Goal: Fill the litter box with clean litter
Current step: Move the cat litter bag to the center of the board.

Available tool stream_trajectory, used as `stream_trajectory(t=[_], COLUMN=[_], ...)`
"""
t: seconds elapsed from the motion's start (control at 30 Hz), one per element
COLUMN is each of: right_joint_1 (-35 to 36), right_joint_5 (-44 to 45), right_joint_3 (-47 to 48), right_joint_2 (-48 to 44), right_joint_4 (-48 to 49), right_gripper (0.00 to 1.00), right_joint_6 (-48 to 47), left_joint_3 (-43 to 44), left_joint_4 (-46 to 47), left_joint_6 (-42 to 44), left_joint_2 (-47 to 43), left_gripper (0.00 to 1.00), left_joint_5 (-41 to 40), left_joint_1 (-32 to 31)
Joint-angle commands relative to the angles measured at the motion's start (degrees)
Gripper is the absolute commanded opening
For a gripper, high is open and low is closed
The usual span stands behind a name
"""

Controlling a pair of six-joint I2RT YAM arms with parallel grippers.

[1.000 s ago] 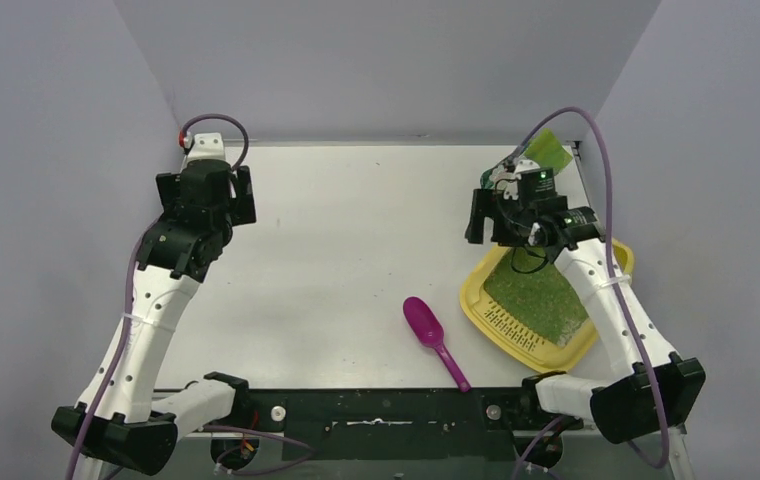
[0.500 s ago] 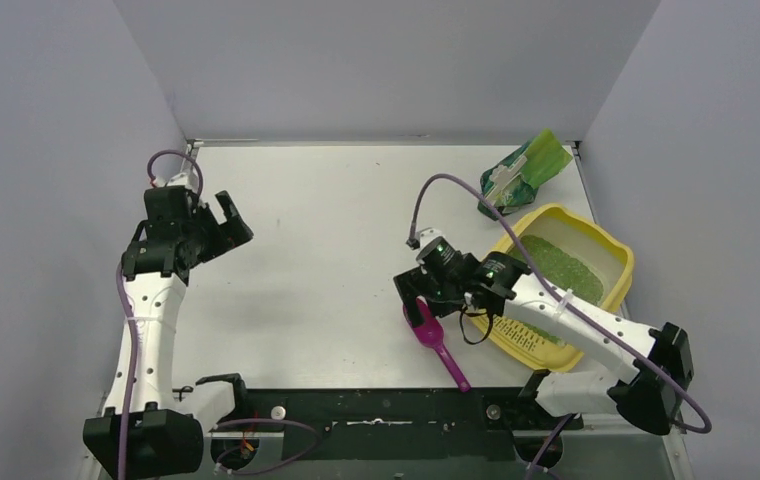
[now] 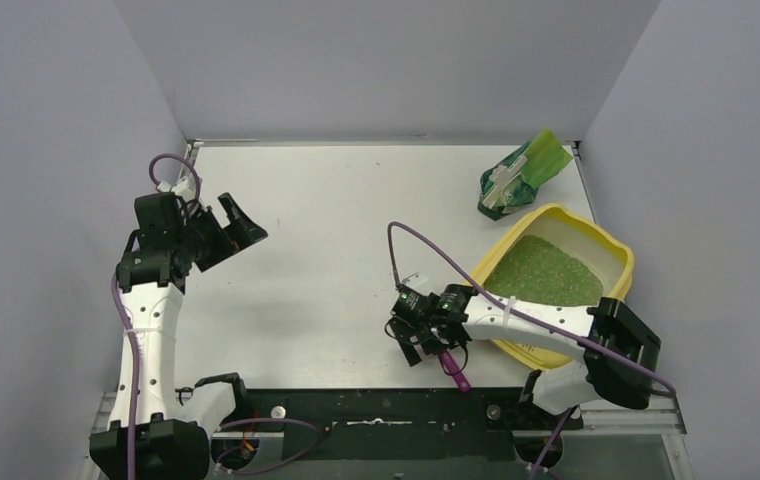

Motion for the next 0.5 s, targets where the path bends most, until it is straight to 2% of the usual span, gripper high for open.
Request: stream_trajectory(t=[0.0,0.07,0.17,0.27,0.47], right_joint_1=[0.32,-0.21,-3.32,-6.85,-7.75], right_joint_5=[8.50,11.19,10.73,12.97,18.81], right_joint_3=[-1.34,-1.26,-0.90,1.34,10.69], right_joint_2=[1.75,2.55,4.27,6.92,10.97], right_joint_4=[3.02,5.00,9.23,9.07,7.67], right_gripper=[0.96,0.91,0.83,0.73,0.72], right_joint_6=[3.12,3.30,1.77,2.23,-4.04], left_joint_3=[2.89,3.05,3.49,4.15,3.75], left_joint_4=[1.67,1.40,1.29,0.53,0.23], left_joint_6=[1.69,1.80,1.73,2.17,2.47], left_joint_2=[-1.89,-1.94,-1.84,-1.73,-1.91], left_gripper=[0.97,0.97,0.97,0.97,0.97], left_joint_5=[2.44,2.57,2.97,2.91,2.32], left_joint_1=[0.55,0.53,0.52,0.52,0.52])
